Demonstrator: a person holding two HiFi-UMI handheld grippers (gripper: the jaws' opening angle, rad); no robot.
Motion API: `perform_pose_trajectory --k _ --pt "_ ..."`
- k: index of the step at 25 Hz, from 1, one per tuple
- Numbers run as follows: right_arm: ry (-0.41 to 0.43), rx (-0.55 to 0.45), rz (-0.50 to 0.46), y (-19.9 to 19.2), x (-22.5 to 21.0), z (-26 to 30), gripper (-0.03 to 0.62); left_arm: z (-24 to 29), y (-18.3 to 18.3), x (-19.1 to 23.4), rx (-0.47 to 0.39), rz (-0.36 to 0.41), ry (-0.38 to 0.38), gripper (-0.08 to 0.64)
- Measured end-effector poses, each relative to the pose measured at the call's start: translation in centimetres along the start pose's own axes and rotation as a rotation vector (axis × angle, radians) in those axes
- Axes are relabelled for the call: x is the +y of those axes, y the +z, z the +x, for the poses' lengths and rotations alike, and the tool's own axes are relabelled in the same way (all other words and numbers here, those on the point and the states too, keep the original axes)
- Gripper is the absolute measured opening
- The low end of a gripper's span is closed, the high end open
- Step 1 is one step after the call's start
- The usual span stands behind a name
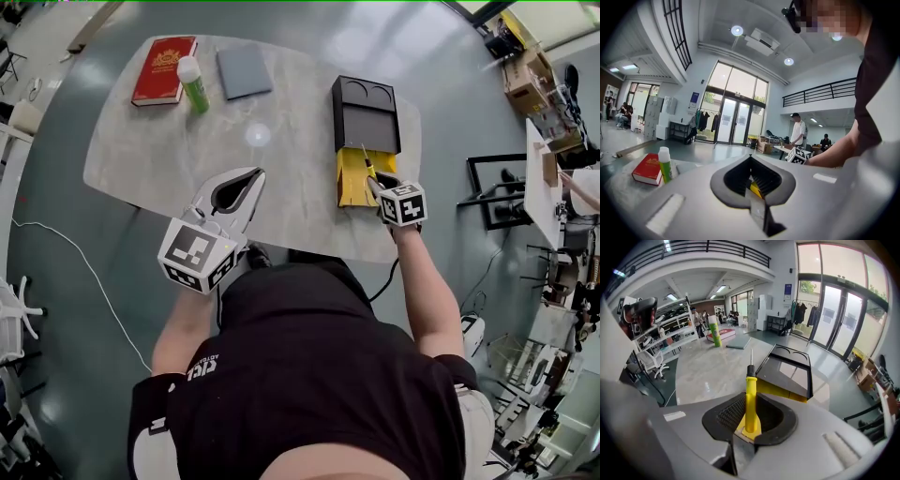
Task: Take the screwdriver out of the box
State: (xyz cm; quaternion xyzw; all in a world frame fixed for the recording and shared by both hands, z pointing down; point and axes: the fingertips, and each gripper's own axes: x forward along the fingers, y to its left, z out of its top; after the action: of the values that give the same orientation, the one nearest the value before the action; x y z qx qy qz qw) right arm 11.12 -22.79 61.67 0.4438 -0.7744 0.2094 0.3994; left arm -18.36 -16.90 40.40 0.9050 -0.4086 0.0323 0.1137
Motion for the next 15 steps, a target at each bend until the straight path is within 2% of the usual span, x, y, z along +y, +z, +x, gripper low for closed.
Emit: perform_pose_trajectory --k 9,15 --pt "0.129 -0.246 0.002 7.0 3.7 -4.4 0.083 -1.3 1.1 1.1 -0.007 0.008 0.081 0.002" --pt "0.24 -0.392 0.057 9.5 4.6 -8.1 0.083 -0.6 2.4 0.5 -0.025 0.015 0.136 0.002"
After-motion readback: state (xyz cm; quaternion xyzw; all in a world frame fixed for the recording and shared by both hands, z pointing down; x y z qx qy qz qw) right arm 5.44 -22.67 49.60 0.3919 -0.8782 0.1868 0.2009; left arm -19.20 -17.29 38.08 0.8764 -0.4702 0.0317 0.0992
